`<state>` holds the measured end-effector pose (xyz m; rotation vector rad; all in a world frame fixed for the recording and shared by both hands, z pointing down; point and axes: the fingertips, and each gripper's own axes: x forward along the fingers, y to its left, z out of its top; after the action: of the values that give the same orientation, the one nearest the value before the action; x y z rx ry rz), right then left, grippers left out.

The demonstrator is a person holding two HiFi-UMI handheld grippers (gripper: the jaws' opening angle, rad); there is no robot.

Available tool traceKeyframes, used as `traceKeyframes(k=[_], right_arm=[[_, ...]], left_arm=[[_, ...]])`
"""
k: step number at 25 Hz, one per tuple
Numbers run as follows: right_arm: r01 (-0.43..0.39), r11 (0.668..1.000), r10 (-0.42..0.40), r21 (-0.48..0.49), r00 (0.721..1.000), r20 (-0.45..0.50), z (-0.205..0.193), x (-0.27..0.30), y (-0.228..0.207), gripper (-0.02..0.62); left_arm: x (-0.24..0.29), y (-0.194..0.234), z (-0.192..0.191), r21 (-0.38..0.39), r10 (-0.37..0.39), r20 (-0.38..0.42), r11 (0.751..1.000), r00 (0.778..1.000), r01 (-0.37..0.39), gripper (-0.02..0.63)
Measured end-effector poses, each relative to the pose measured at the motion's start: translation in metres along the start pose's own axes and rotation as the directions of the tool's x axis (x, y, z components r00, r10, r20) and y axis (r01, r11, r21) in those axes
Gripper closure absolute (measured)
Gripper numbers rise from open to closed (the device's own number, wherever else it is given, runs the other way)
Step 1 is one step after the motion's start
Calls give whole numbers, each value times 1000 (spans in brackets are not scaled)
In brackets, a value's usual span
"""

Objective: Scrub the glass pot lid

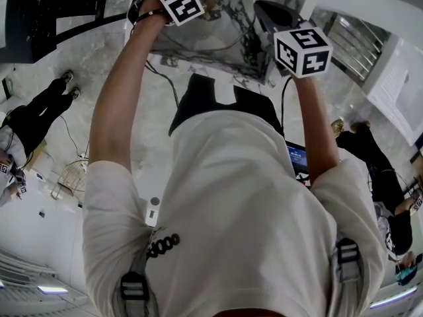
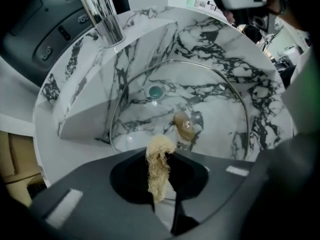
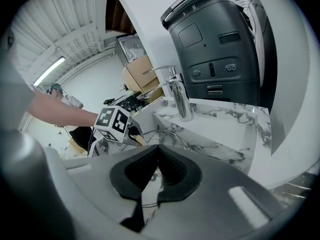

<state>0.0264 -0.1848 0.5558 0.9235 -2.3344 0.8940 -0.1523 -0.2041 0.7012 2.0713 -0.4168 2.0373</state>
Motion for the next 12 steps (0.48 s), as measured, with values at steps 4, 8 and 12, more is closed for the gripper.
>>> traceKeyframes(k=[4,8,12], right_arm=[[10,1000,-11,12,1000,9,1,-2,-2,592],[18,1000,-18,14,1000,7,1,-4,-4,592],[20,1000,-20,6,1000,-8,-2,-6,-5,592]], left_arm=[[-2,15,17,-8,72,38,997,997,-72,554],[-2,24,37,22,127,72,991,989,-128,554],[-6,25,65,2,160,138,987,977,-162,554]])
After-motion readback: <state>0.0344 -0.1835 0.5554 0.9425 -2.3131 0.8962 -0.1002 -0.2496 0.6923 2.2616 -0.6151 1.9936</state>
